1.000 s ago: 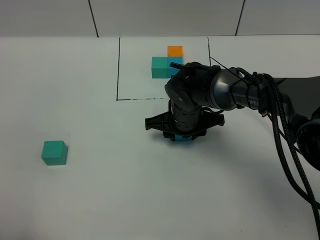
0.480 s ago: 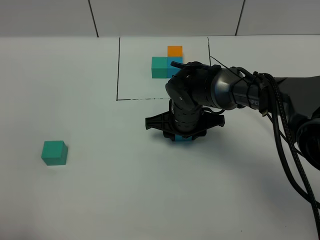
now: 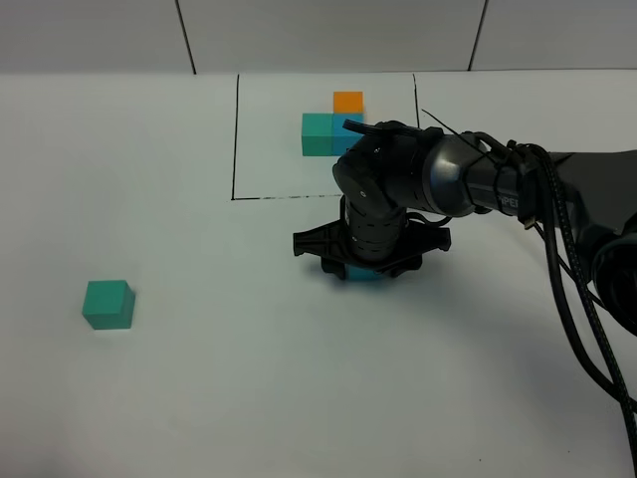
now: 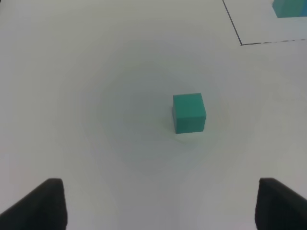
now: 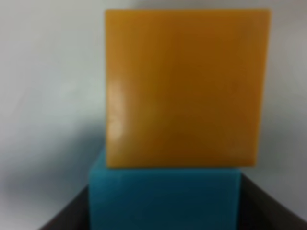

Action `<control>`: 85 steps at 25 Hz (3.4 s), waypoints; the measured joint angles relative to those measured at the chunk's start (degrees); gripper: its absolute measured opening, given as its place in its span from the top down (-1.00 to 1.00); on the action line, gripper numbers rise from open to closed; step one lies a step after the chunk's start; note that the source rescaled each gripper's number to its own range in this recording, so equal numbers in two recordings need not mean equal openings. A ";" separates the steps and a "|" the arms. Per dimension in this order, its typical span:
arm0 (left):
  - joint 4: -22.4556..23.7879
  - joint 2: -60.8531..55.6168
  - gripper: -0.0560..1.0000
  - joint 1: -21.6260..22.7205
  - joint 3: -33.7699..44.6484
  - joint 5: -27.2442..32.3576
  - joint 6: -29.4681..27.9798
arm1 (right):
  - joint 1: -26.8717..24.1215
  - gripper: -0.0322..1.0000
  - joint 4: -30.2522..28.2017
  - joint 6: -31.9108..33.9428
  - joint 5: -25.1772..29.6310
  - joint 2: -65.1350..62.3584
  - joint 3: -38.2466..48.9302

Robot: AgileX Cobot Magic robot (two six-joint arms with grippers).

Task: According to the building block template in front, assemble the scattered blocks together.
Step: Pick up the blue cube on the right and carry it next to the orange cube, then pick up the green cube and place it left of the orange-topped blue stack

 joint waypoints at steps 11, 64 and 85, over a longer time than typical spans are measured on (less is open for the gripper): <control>0.00 0.00 -0.55 0.00 0.00 0.00 0.00 | -0.08 -0.09 7.24 -6.45 -0.92 -3.59 0.22; 0.00 0.00 -0.55 0.00 0.00 0.00 0.00 | -33.17 -1.00 6.80 -31.81 18.24 -101.94 51.64; 0.00 0.00 -0.55 0.00 0.00 0.00 -0.05 | -33.17 -0.71 10.56 -37.62 16.50 -126.26 57.06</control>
